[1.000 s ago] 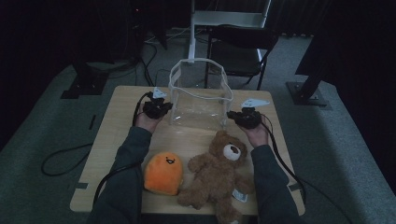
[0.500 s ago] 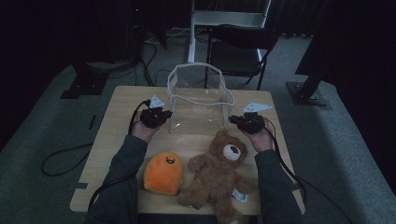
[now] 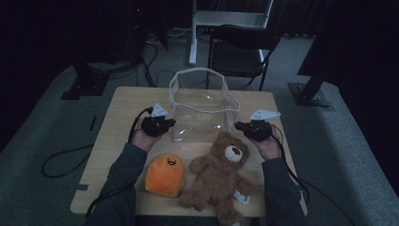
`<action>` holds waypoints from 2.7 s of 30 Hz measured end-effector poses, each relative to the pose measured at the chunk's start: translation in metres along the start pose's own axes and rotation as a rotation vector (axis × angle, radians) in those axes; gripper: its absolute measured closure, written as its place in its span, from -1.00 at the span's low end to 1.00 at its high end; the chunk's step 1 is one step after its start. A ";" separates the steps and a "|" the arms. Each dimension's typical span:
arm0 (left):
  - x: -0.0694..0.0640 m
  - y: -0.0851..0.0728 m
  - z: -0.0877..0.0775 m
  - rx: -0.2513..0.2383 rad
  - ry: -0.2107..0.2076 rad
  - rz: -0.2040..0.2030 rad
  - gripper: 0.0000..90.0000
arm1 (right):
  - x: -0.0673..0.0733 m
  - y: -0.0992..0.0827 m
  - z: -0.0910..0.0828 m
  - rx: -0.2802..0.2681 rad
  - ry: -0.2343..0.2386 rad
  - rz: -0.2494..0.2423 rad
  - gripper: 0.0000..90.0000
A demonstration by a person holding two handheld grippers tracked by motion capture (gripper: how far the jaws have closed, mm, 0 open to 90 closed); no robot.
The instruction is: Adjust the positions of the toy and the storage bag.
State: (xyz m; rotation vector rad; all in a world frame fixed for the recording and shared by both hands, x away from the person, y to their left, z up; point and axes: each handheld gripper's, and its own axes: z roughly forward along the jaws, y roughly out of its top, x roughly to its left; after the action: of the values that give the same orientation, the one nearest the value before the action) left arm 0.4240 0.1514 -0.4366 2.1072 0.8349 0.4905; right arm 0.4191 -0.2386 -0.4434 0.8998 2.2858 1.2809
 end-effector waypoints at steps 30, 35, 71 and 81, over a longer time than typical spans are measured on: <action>-0.028 -0.012 -0.031 0.024 -0.047 0.024 0.56 | 0.012 -0.015 -0.022 -0.007 0.026 -0.008 0.77; -0.037 -0.020 -0.048 0.037 -0.054 0.006 0.28 | 0.012 -0.017 -0.022 -0.001 0.034 -0.008 0.63; -0.033 -0.065 -0.066 0.119 -0.030 -0.116 0.32 | 0.013 -0.019 -0.023 -0.005 0.018 -0.010 0.35; 0.051 -0.039 -0.042 0.016 0.194 -0.263 0.31 | 0.014 -0.019 -0.020 0.002 0.018 -0.010 0.35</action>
State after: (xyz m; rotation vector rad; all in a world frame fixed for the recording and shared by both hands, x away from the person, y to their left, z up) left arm 0.4202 0.2278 -0.4395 1.9469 1.2116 0.5531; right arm 0.3906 -0.2486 -0.4498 0.8803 2.3026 1.2878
